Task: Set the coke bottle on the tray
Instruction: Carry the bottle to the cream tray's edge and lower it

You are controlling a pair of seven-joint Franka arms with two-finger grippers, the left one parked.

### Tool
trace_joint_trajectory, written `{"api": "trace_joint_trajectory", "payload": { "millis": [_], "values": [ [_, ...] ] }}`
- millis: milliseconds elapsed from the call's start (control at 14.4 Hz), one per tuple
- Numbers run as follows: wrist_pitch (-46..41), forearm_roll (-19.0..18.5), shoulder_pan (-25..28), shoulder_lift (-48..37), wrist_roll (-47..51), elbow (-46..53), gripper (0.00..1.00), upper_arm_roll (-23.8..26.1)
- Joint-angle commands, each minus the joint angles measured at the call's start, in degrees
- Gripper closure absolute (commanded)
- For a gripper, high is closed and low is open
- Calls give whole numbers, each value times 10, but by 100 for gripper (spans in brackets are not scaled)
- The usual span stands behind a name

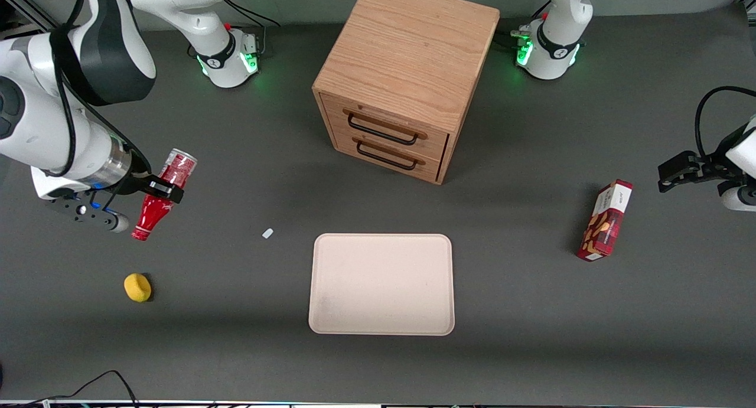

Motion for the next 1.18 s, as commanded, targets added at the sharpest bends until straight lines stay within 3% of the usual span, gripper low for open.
{"api": "trace_joint_trajectory", "payload": {
  "millis": [0,209,557,1114],
  "values": [
    [-9,7,10,67,1,73,100,7],
    [-9,5,64,157,15,165,100,6],
    [25,5,99,282,9,277,100,3],
    [255,0,151,410,-28,288,100,-2]
  ]
}}
